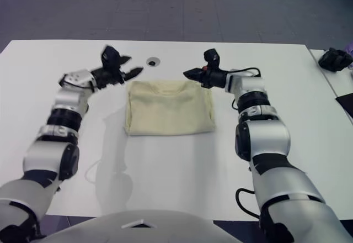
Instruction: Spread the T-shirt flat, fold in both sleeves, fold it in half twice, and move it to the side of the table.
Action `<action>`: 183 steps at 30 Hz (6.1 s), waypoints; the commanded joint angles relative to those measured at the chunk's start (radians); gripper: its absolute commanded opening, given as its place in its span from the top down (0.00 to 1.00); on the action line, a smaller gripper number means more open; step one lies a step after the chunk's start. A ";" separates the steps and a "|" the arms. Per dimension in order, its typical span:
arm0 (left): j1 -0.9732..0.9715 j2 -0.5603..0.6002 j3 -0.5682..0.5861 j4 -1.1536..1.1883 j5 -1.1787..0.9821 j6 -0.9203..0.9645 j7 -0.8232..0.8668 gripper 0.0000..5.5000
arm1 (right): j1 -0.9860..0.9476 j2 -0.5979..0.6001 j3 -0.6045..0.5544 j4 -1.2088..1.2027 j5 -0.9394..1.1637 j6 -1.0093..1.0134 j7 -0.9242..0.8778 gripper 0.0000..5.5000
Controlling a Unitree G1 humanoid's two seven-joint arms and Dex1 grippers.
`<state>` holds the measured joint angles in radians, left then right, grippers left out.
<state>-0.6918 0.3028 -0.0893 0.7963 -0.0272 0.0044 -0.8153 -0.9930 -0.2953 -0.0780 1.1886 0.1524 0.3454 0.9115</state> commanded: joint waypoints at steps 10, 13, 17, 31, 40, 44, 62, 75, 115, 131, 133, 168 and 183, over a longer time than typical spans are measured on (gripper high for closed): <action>0.026 -0.039 -0.156 0.174 0.142 -0.157 0.037 0.79 | 0.164 -0.062 -0.050 0.059 -0.002 -0.023 -0.140 1.00; 0.023 -0.023 -0.162 0.117 0.126 -0.195 -0.046 0.74 | 0.129 -0.059 -0.134 -0.024 0.097 0.000 -0.094 0.96; 0.001 0.016 -0.158 0.043 0.130 -0.208 -0.083 0.62 | 0.164 -0.090 -0.235 -0.221 0.183 0.048 -0.210 0.87; 0.275 0.184 -0.076 -0.665 0.037 0.068 -0.103 0.19 | 0.349 -0.138 -0.022 -0.644 0.005 -0.030 -0.263 0.46; 0.464 0.230 -0.215 -0.828 0.264 0.079 0.039 0.02 | 0.235 -0.210 0.281 -0.344 -0.328 -0.389 -0.220 0.21; 0.462 0.289 -0.270 -0.770 0.364 0.015 0.051 0.02 | 0.217 -0.259 0.445 -0.199 -0.538 -0.582 -0.268 0.10; -0.370 0.188 -0.576 0.363 0.732 -0.558 0.294 0.02 | 0.618 -0.281 0.446 -1.069 -0.250 -0.220 0.095 0.02; -0.471 0.074 -0.591 0.543 0.798 -0.546 0.584 0.02 | 0.690 -0.151 0.251 -1.449 -0.135 0.132 -0.155 0.02; 0.671 0.664 -0.232 -0.491 0.111 -0.816 -0.019 0.02 | 1.048 -0.415 0.427 -1.174 -0.589 -0.779 -0.259 0.02; 0.575 0.558 -0.297 -0.421 0.243 -0.843 -0.010 0.29 | 0.872 -0.369 0.562 -0.948 -0.625 -0.927 -0.315 0.06; 0.549 0.552 -0.301 -0.394 0.289 -0.845 0.010 0.37 | 0.855 -0.363 0.574 -0.916 -0.621 -0.936 -0.312 0.11; 0.494 0.658 -0.329 -0.710 -0.089 -0.669 -0.273 0.96 | 0.970 -0.575 0.560 -1.298 -0.046 -0.475 0.180 1.00; 0.463 0.896 -0.164 -1.264 -0.632 0.251 -0.424 0.96 | 0.910 -0.840 0.232 -1.622 0.641 0.325 0.291 1.00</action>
<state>-0.1140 1.2194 -0.2666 -0.4947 -0.6228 0.1296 -1.2144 0.0187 -1.1584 0.1600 -0.5017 0.8150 0.6311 1.1907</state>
